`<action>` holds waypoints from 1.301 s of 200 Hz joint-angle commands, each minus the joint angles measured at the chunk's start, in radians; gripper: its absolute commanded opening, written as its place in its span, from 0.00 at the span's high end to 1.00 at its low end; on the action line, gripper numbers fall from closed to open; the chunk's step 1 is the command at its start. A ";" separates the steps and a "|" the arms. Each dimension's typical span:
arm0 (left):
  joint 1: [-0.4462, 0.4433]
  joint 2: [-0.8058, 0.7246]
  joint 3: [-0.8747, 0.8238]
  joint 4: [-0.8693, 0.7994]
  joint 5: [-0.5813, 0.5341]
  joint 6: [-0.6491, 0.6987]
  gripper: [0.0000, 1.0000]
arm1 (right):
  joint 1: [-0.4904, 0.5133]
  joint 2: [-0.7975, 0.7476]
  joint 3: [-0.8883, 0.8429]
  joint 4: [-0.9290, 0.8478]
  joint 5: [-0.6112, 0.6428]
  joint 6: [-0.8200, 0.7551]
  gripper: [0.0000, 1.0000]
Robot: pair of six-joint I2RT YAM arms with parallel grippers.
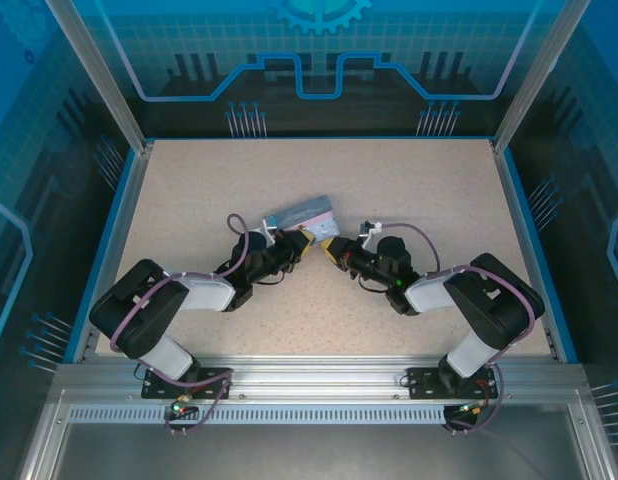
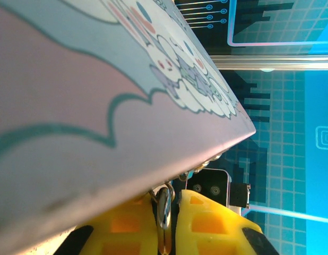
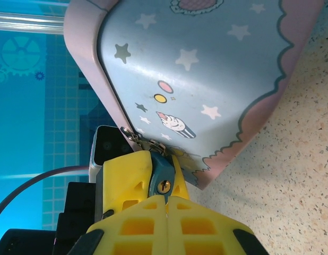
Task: Unlock the padlock with the key
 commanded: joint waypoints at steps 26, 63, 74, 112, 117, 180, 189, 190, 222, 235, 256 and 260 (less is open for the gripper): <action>-0.006 0.003 0.004 0.061 -0.012 0.004 1.00 | -0.001 0.026 0.038 0.013 0.003 -0.008 1.00; -0.005 0.000 0.010 0.049 -0.014 0.006 1.00 | -0.002 0.021 0.016 0.024 0.003 -0.006 1.00; -0.005 0.000 0.010 0.046 -0.014 0.007 1.00 | -0.003 0.012 0.004 0.019 0.009 -0.006 1.00; -0.006 0.001 0.013 0.045 -0.015 0.007 1.00 | -0.002 -0.002 -0.009 0.002 0.014 -0.015 1.00; -0.006 0.000 0.013 0.044 -0.015 0.009 1.00 | -0.003 0.000 -0.008 0.001 0.013 -0.015 1.00; -0.007 -0.009 0.011 0.035 -0.015 0.011 1.00 | -0.001 0.019 0.020 0.001 0.011 -0.013 1.00; -0.007 -0.008 0.011 0.035 -0.015 0.011 1.00 | -0.003 0.021 0.025 -0.001 0.010 -0.013 1.00; -0.006 -0.008 0.011 0.036 -0.015 0.012 1.00 | -0.003 0.021 0.025 -0.001 0.010 -0.013 1.00; -0.009 -0.008 0.009 0.037 -0.015 0.012 1.00 | -0.004 0.029 0.045 -0.004 0.006 -0.015 1.00; -0.012 -0.007 0.009 0.040 -0.015 0.011 1.00 | -0.003 0.035 0.051 -0.004 0.005 -0.013 1.00; -0.015 -0.008 0.009 0.041 -0.018 0.009 1.00 | -0.003 0.046 0.059 0.003 0.003 -0.010 1.00; -0.015 -0.009 0.009 0.041 -0.020 0.010 1.00 | -0.002 0.049 0.059 0.005 0.001 -0.010 1.00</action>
